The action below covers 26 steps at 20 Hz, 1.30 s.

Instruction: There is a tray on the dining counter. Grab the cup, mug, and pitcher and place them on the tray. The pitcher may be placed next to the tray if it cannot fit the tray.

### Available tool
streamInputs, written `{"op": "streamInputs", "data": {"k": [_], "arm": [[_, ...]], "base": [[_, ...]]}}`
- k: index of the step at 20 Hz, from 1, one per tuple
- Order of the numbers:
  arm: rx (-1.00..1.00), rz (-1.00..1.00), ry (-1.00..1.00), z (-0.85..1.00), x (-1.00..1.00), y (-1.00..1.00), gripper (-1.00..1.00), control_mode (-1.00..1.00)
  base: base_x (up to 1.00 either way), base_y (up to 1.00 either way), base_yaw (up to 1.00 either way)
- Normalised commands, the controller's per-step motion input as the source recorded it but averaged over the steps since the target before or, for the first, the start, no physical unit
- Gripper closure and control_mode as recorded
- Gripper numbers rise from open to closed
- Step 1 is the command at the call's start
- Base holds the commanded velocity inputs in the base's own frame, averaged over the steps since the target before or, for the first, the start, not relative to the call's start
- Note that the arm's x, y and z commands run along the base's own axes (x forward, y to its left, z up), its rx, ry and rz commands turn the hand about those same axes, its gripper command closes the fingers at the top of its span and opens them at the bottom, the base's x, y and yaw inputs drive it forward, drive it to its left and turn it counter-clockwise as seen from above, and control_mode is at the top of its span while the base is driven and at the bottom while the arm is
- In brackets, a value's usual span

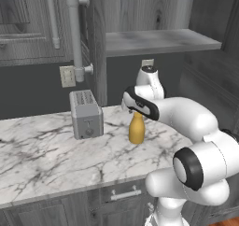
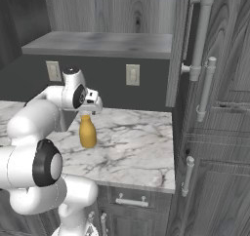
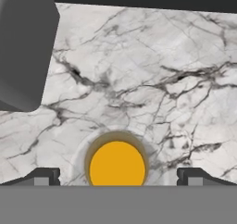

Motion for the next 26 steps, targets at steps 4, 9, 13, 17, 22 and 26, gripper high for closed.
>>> {"op": "streamInputs", "data": {"k": [4, 9, 13, 17, 22, 26], "arm": [[0.00, 0.00, 0.00, -0.12, 0.00, 0.00, -1.00, -1.00], [0.00, 0.00, 0.00, -0.08, 0.00, 0.00, -1.00, -1.00], [0.00, 0.00, 0.00, -0.11, 0.00, 0.00, -1.00, -1.00], [0.00, 0.00, 0.00, -0.10, 0.00, 0.00, -1.00, -1.00], [0.00, 0.00, 0.00, -0.09, 0.00, 0.00, -1.00, -1.00], [0.00, 0.00, 0.00, -0.10, 0.00, 0.00, -1.00, -1.00]], "base": [[0.00, 0.00, 0.00], [0.00, 0.00, 0.00], [0.00, 0.00, 0.00], [0.00, 0.00, 0.00], [0.00, 0.00, 0.00], [0.00, 0.00, 0.00]]}}
